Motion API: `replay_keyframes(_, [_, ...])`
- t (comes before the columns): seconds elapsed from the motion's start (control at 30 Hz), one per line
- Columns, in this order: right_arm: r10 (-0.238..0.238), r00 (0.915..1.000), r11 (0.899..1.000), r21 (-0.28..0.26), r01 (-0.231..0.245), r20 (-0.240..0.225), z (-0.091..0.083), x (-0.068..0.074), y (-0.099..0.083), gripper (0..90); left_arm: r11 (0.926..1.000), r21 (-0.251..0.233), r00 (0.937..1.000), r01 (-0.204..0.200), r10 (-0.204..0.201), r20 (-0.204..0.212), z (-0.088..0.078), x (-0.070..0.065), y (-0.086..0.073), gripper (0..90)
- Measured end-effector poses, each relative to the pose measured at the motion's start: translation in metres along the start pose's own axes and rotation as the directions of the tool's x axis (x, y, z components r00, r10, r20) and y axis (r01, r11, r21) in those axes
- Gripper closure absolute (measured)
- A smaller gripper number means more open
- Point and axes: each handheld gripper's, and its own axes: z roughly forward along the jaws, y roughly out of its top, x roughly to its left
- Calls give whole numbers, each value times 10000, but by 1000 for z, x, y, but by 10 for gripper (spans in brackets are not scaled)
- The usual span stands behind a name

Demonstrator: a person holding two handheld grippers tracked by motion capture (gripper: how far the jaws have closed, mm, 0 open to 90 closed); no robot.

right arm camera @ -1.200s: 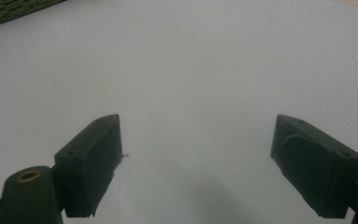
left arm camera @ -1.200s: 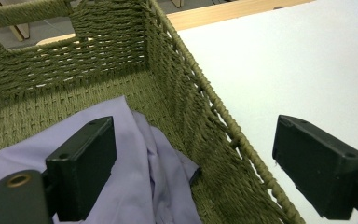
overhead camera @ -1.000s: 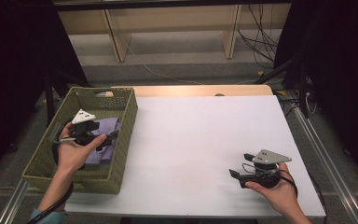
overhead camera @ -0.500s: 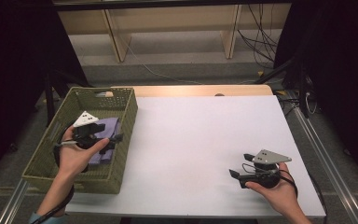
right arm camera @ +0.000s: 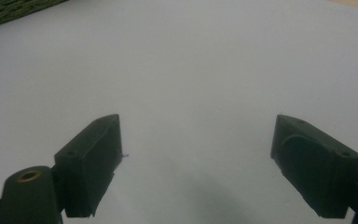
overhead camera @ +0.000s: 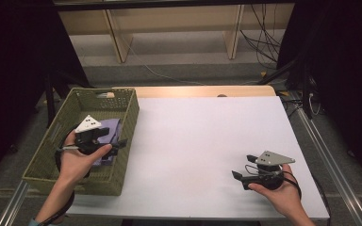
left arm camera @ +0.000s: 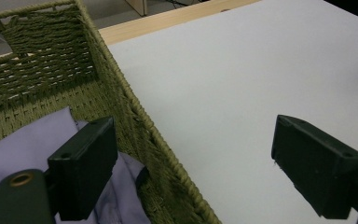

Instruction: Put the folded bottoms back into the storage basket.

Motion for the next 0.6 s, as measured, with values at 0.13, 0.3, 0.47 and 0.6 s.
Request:
replay_keyframes(0.13, [2,10000,10000,23,-2,-9,0,0,0,173,9999,-119,9998,-91,93,167,-2,-5,-1,142])
replay_keyframes(0.3, [5,10000,10000,16,-5,4,0,0,0,173,9995,-220,9992,-208,215,323,-4,-11,-1,142])
replay_keyframes(0.47, [1,10000,10000,16,-1,4,0,0,0,173,9993,-244,9987,-290,300,406,-5,-16,-4,142])
replay_keyframes(0.6, [25,10000,10000,6,-25,5,0,0,0,173,9989,-201,9980,-426,435,451,-6,-19,-4,141])
